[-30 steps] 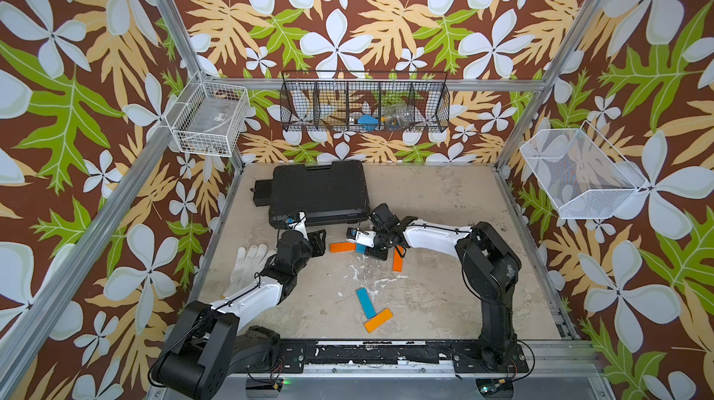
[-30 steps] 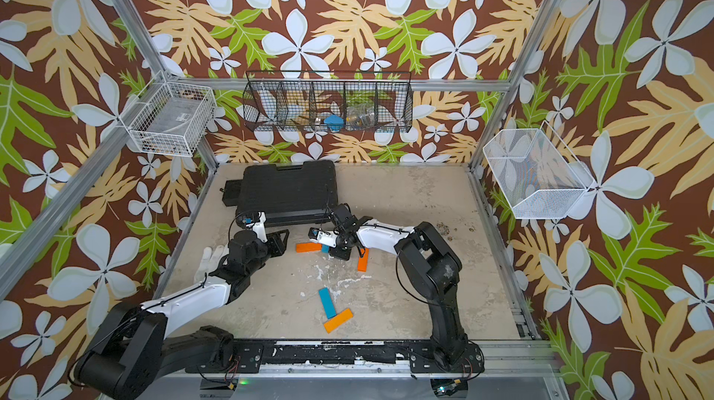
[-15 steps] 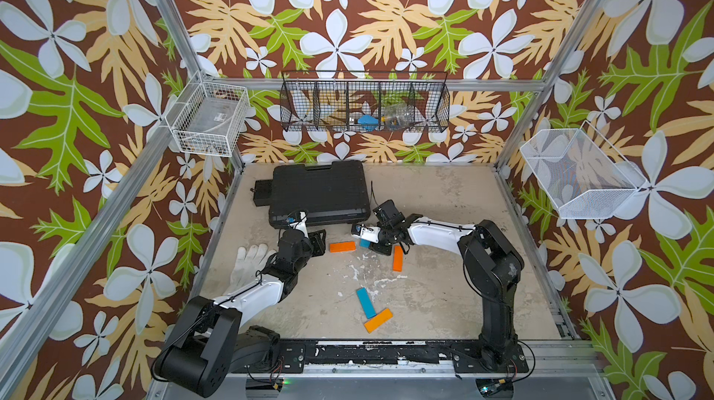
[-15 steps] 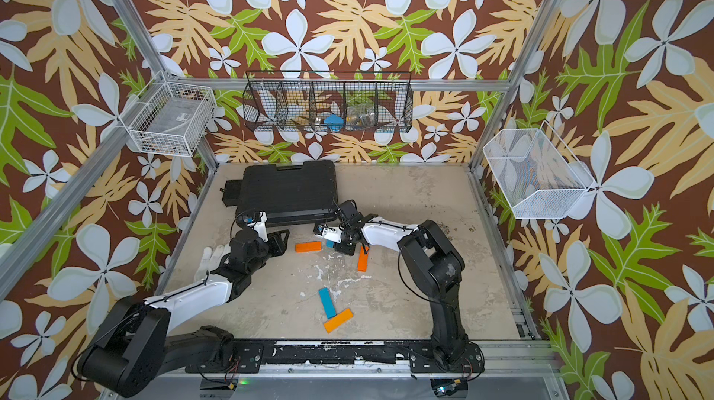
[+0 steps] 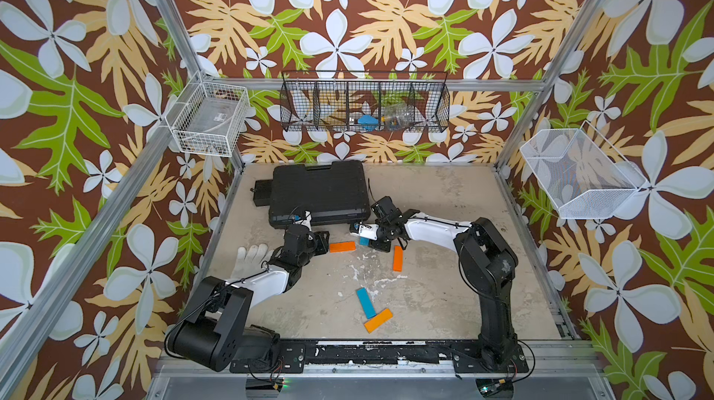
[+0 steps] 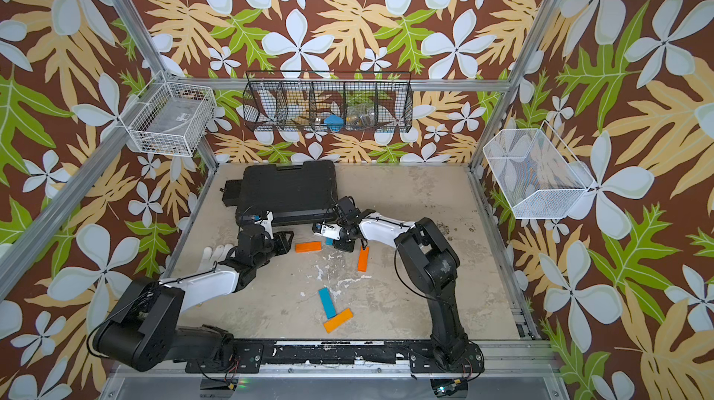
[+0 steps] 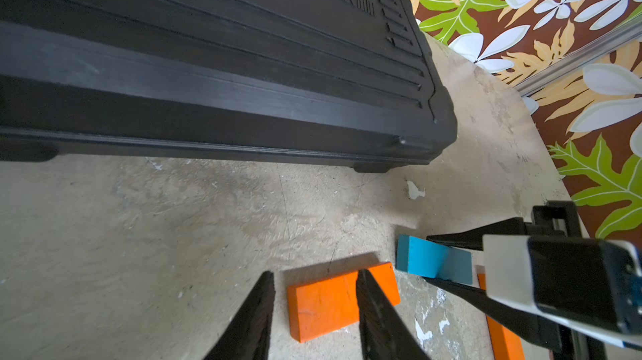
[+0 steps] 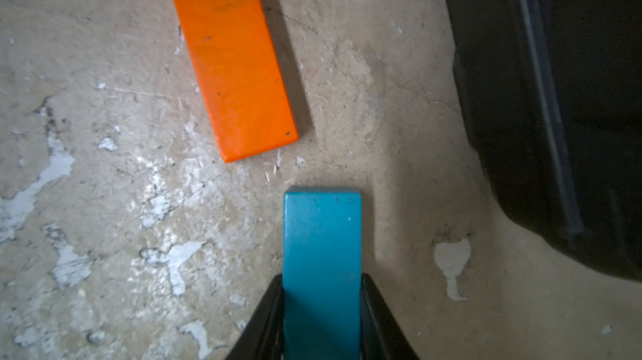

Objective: Assemble the number 7 with building blocks
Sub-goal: Assemble the building block at the center of the board.

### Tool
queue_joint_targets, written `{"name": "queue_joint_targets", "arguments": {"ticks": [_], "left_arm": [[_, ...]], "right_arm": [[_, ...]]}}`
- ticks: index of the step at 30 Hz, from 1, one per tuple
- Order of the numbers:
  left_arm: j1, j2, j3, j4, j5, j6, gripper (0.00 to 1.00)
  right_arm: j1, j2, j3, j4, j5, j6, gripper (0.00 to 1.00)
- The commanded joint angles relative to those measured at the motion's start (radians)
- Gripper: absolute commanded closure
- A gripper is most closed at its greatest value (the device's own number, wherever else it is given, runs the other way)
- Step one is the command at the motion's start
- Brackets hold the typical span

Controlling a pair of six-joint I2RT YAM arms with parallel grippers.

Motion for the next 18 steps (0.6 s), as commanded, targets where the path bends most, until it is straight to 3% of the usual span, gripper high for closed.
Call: {"name": "queue_joint_targets", "arguments": {"ticks": [1,18], "left_arm": [[0.002,-0.009,-0.003,0.006,0.007,0.006,0.58],[0.008,-0.012,-0.006,0.007,0.005,0.005,0.58]], "right_arm": [[0.019,0.04,-0.043,-0.161,0.035,-0.002,0.65],[0.027,0.004,-0.09,-0.188,0.023,0.03,0.66]]}}
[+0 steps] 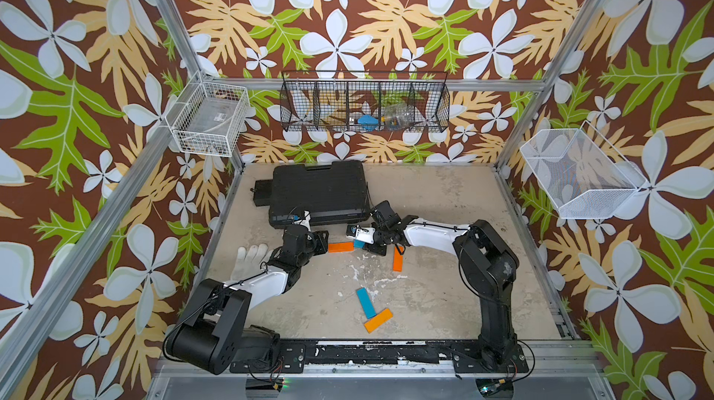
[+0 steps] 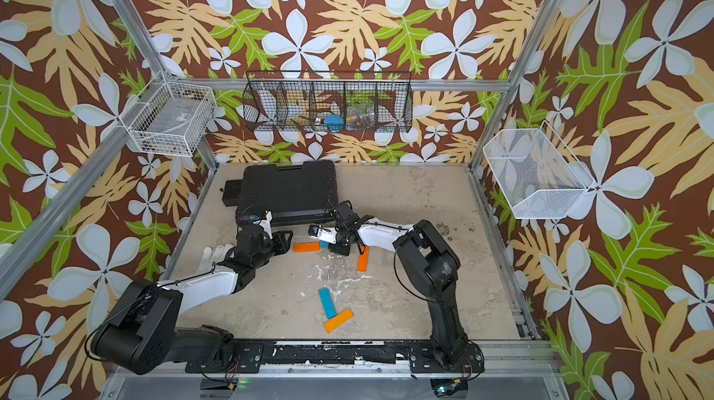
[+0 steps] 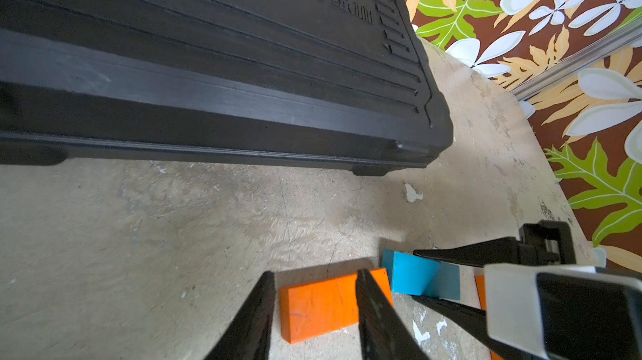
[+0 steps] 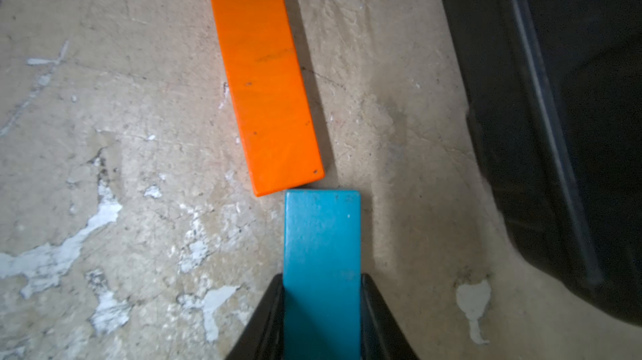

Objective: Assemble the number 7 with building blocks
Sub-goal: Assemble the building block at the center of the board.

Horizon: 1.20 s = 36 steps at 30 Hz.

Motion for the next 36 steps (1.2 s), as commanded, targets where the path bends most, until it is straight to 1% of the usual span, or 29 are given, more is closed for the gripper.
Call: {"name": "queue_joint_targets", "arguments": {"ticks": [1,8,14,27,36], "left_arm": [[0.003,-0.001,-0.001,0.007,0.005,0.005,0.58],[0.003,-0.004,-0.001,0.007,0.007,0.004,0.58],[0.003,-0.004,-0.001,0.007,0.009,0.003,0.58],[0.005,-0.003,0.001,0.004,0.009,0.007,0.58],[0.005,-0.002,0.004,0.003,0.009,0.01,0.58]], "right_arm": [[0.005,0.028,-0.022,-0.302,0.06,0.006,0.66],[0.006,0.017,-0.034,-0.311,0.064,0.011,0.67],[0.014,0.001,-0.05,-0.296,0.064,0.021,0.65],[0.023,0.029,-0.037,-0.279,0.036,0.014,0.62],[0.036,0.061,-0.023,-0.285,0.041,0.012,0.63]]}}
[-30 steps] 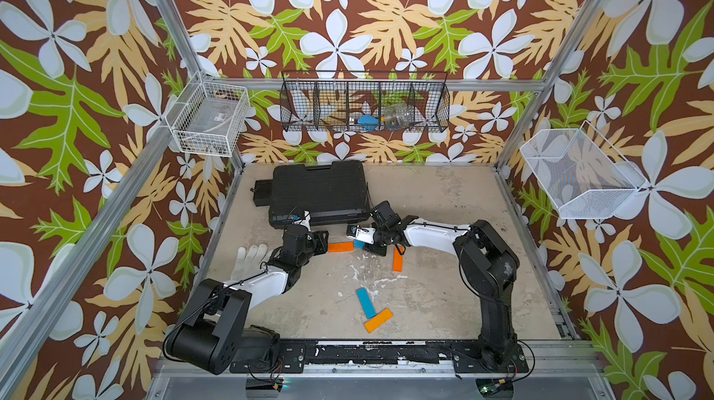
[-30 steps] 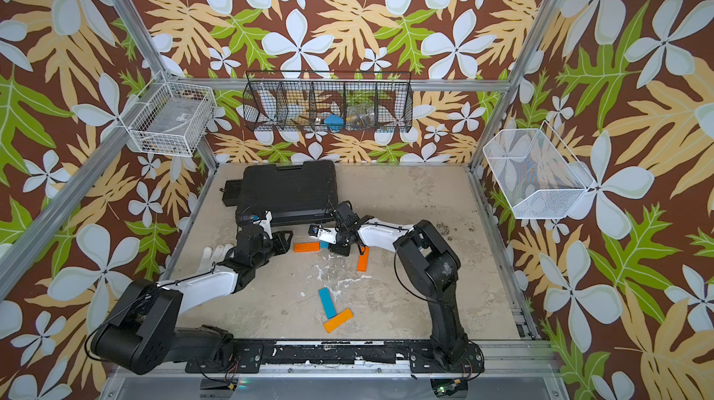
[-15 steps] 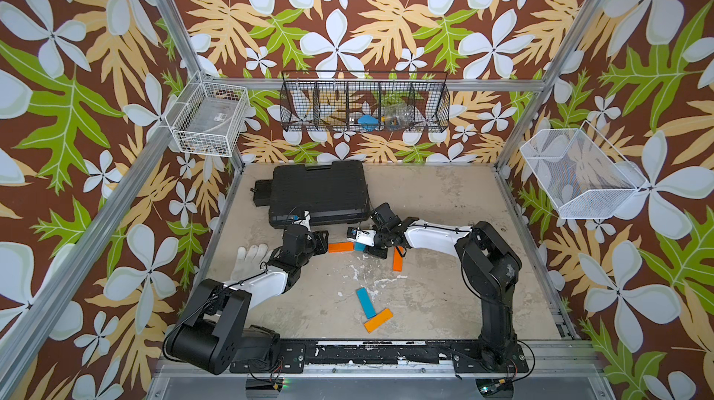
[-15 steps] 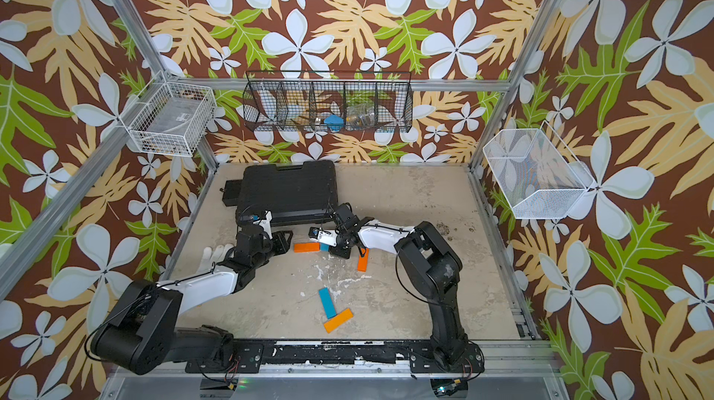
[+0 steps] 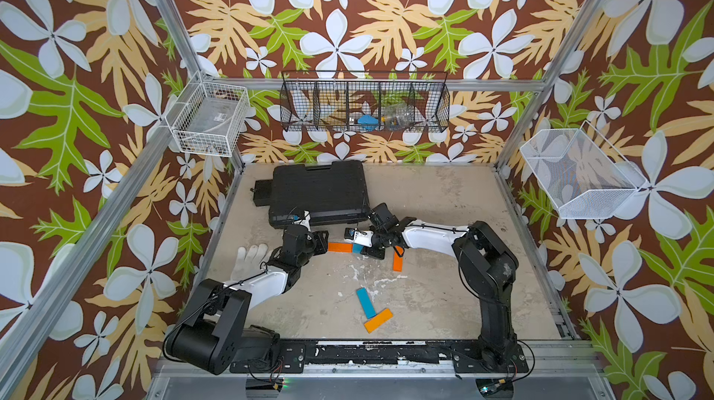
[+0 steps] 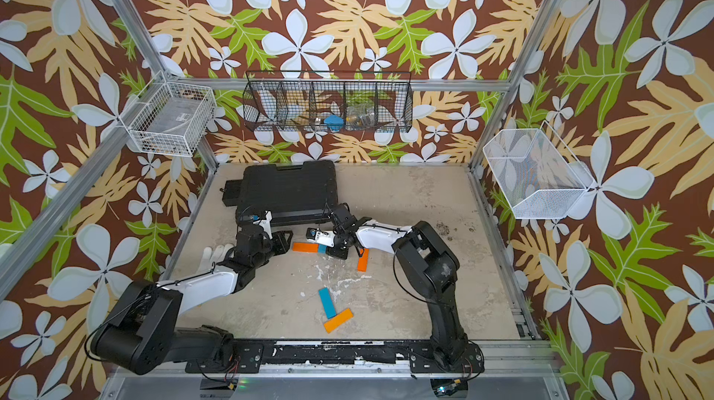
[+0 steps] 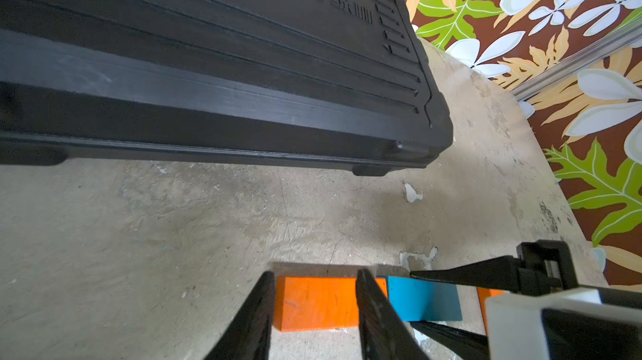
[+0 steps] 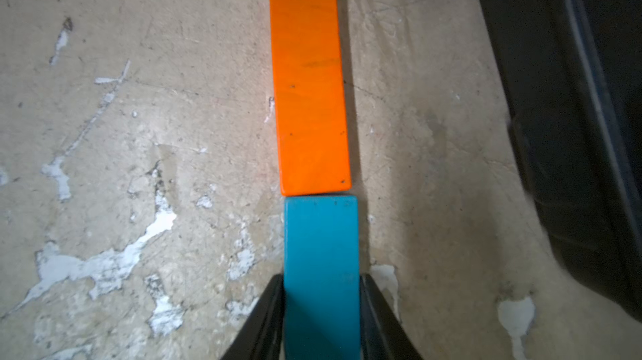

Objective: Assemble the number 7 with building blocks
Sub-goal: Assemble the building block at the center of the board.

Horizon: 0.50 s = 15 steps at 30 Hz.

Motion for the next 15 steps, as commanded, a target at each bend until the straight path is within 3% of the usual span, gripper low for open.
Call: {"name": "queue_joint_targets", "arguments": {"ticks": [1,8,9,13,15], "left_arm": [[0.003,0.0,0.003,0.002,0.004,0.01,0.58],[0.003,0.0,0.004,0.001,0.005,0.009,0.58],[0.003,0.001,0.004,0.001,0.006,0.009,0.58],[0.002,-0.001,0.004,0.001,0.005,0.009,0.58],[0.004,-0.002,0.004,0.001,0.005,0.008,0.58]], "right_arm": [[0.012,0.057,-0.019,-0.265,0.076,-0.014,0.63],[0.012,0.046,-0.029,-0.265,0.082,-0.01,0.62],[0.012,0.043,-0.03,-0.263,0.088,-0.011,0.57],[0.012,0.013,-0.048,-0.25,0.111,-0.005,0.01],[0.012,-0.027,-0.07,-0.219,0.118,-0.002,0.0]]}}
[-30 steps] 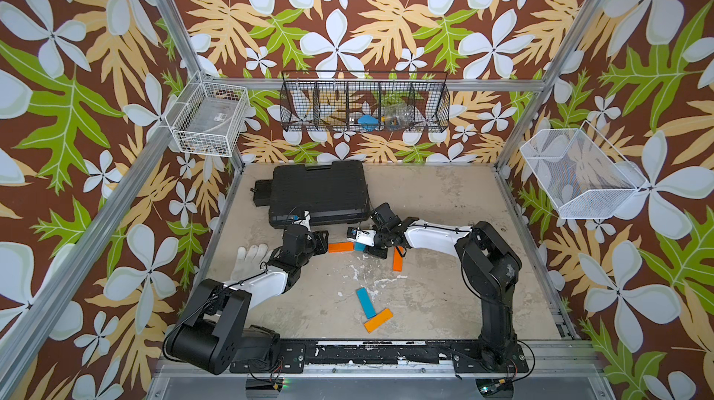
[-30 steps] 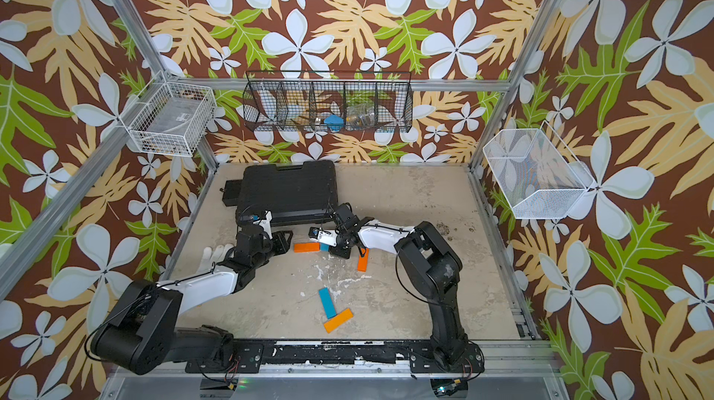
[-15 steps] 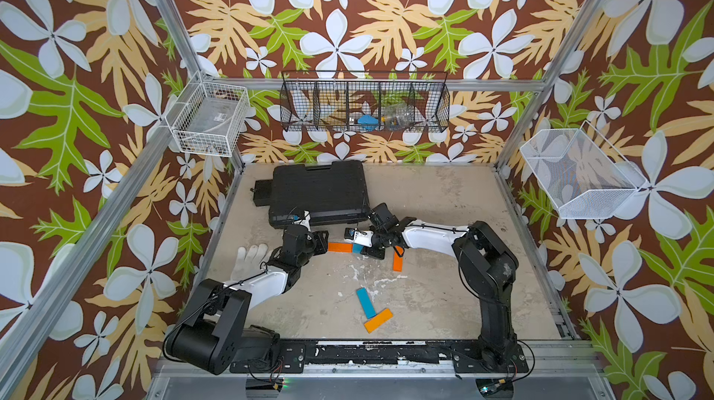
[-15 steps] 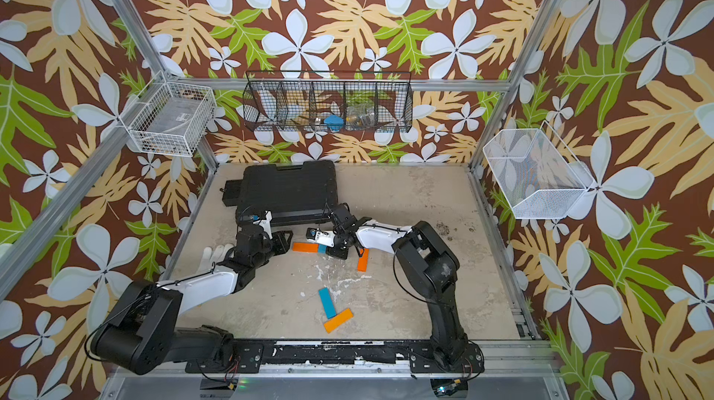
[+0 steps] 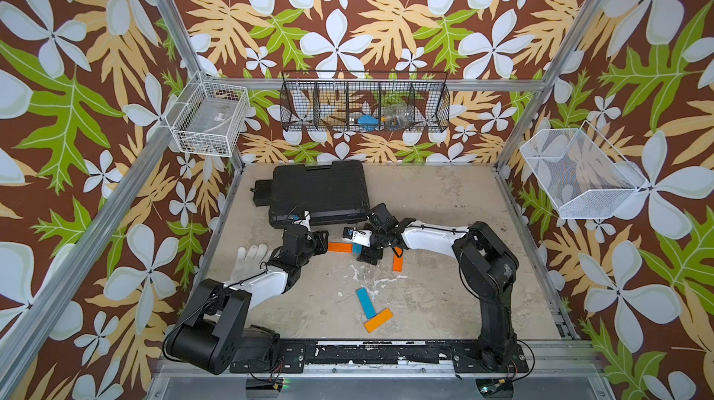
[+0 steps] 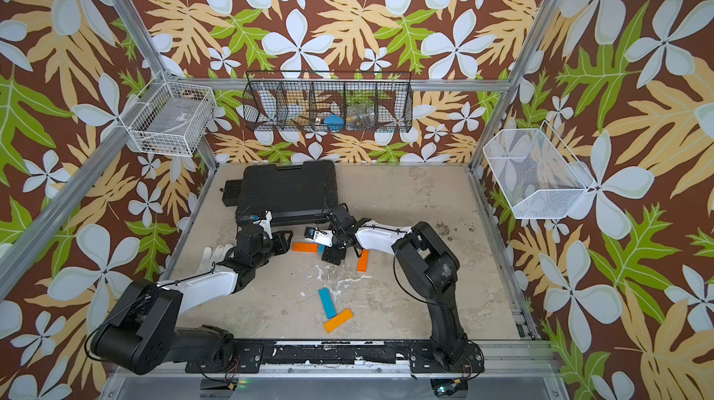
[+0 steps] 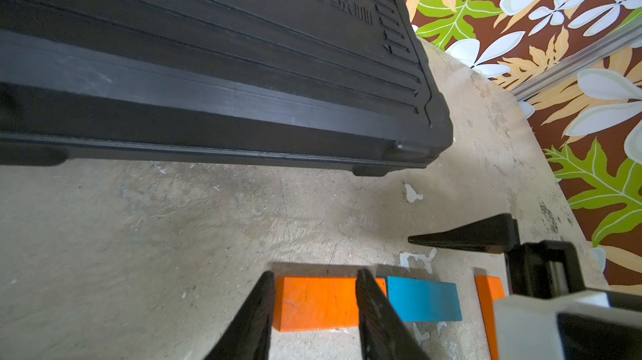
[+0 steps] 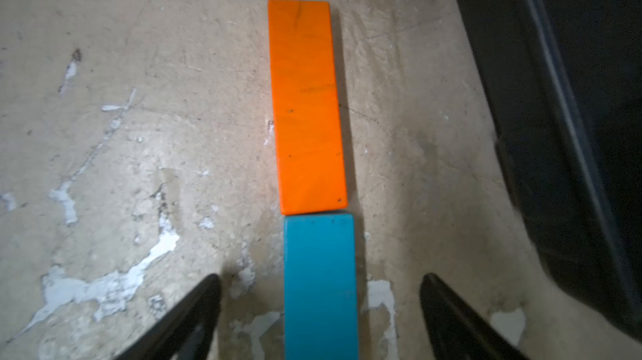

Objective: Assemble the number 7 with building blocks
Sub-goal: Assemble the building block at the center of the board.

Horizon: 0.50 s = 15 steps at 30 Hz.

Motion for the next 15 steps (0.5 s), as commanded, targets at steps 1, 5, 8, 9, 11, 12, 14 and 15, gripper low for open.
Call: {"name": "queue_joint_targets", "arguments": {"ticks": [1,5,8,9,11,12,14,15], "left_arm": [[0.005,-0.002,0.002,0.001,0.005,0.007,0.58],[0.005,-0.004,0.002,0.001,0.004,0.007,0.58],[0.005,-0.005,0.001,0.001,0.002,0.007,0.58],[0.005,-0.003,0.001,0.003,0.002,0.005,0.58],[0.005,-0.002,0.001,0.004,0.005,0.005,0.58],[0.005,-0.001,0.001,0.005,0.005,0.005,0.58],[0.005,-0.001,0.002,0.005,0.006,0.003,0.58],[0.005,-0.002,0.001,0.005,0.007,0.002,0.58]], "right_arm": [[0.002,-0.022,-0.055,-0.239,0.135,-0.023,0.0],[0.003,-0.166,-0.112,-0.183,0.113,0.003,0.0],[0.014,-0.337,-0.182,-0.091,0.166,0.09,0.0],[0.034,-0.404,-0.225,-0.015,0.254,0.133,0.0],[0.101,-0.574,-0.368,0.214,0.529,0.194,0.0],[0.125,-0.643,-0.435,0.306,0.603,0.212,0.0],[0.14,-0.801,-0.575,0.49,0.622,0.323,0.0],[0.14,-0.859,-0.644,0.563,0.601,0.384,0.0]]}}
